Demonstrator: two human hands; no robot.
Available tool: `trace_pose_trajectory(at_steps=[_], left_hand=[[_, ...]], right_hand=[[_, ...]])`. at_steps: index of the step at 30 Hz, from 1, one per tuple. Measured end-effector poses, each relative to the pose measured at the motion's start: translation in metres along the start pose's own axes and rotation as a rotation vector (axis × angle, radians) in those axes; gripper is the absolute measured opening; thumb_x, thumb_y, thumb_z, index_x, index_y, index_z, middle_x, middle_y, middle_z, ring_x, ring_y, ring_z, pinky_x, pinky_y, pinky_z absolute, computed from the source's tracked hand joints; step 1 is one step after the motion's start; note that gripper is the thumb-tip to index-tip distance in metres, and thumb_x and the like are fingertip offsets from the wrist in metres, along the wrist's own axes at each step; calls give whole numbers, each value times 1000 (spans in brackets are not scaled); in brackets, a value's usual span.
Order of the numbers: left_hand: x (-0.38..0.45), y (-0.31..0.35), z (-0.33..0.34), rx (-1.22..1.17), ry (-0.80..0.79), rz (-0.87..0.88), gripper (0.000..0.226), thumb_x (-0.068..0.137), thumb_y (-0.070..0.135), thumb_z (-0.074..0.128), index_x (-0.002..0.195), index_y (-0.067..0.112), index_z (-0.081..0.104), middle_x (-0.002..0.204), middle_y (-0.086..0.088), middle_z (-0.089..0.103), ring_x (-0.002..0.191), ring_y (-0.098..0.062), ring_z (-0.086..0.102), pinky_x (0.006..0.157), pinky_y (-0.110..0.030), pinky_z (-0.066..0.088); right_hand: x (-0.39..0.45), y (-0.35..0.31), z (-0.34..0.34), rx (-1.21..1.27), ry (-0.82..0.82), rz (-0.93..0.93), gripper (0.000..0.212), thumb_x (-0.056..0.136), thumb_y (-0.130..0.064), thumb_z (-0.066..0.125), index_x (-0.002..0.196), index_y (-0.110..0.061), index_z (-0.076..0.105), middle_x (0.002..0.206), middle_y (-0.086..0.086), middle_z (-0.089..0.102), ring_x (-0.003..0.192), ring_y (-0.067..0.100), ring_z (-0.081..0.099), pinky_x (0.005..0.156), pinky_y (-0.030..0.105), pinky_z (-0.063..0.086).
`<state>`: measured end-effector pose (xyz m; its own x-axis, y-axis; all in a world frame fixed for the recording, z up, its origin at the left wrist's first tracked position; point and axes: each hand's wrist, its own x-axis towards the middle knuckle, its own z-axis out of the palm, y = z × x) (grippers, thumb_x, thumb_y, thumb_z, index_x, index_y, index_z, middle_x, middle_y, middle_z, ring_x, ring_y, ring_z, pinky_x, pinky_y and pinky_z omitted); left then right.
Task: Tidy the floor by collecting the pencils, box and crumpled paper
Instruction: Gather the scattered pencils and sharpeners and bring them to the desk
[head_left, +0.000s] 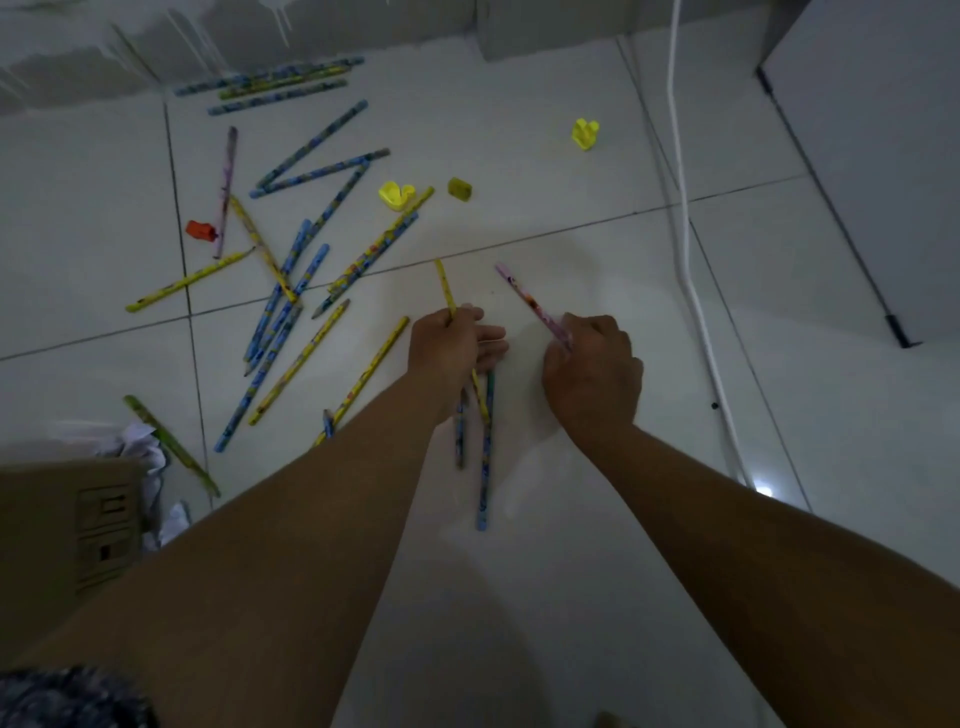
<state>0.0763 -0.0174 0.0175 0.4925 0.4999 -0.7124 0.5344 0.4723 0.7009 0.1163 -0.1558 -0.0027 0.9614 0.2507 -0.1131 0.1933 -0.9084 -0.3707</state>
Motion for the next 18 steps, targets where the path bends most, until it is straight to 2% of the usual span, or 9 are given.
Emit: trace_pose_trajectory(at_steps=[3,7,10,12,14,16,18], left_hand=[[-2,0,-4,-26,-71,-75,22,105,21,48,112,3,60,93,-11,73,80,-21,74,79,-35,62],[1,-2,-7,-13,-87,-66,32,101,24,57,120,-2,61,103,-13,75,89,-21,75,80,-33,62],[-3,-2,-10,-11,-83,-62,35,98,26,62,119,-2,62,107,-12,75,92,-20,74,79,-30,61],[-8,1,-12,-26,-91,-76,30,98,26,63,113,0,67,103,-11,76,92,-21,75,73,-27,60],[-12,4,-13,-53,-101,-108,28,99,26,61,110,2,69,102,-9,76,88,-19,75,63,-23,60],[-18,8,-15,-116,-112,-145,26,101,24,58,111,2,67,100,-8,75,75,-13,73,54,-20,57],[-23,10,-19,-163,-108,-160,22,103,21,54,107,2,65,87,-7,73,62,-10,69,51,-21,55]], right_hand=[[-2,-1,0,-56,5,22,25,94,-27,52,115,-21,65,111,7,60,102,30,57,84,42,41],[-3,-7,0,-25,-19,71,17,96,-23,50,105,-18,63,106,7,60,97,30,59,84,40,40],[-7,-17,1,237,-100,47,15,95,-25,54,102,-17,65,101,6,63,93,25,61,83,35,46],[-14,-26,1,407,-150,9,13,93,-27,60,97,-17,68,94,4,67,87,20,63,79,33,51],[-21,-35,0,503,-210,-12,14,92,-28,63,95,-17,71,92,1,71,83,14,65,76,29,53],[-27,-42,-3,560,-257,-46,12,92,-27,66,95,-18,73,91,-2,74,80,7,65,72,17,51],[-31,-47,-4,575,-236,-74,10,90,-25,67,92,-20,75,88,-4,75,77,4,65,70,14,50]])
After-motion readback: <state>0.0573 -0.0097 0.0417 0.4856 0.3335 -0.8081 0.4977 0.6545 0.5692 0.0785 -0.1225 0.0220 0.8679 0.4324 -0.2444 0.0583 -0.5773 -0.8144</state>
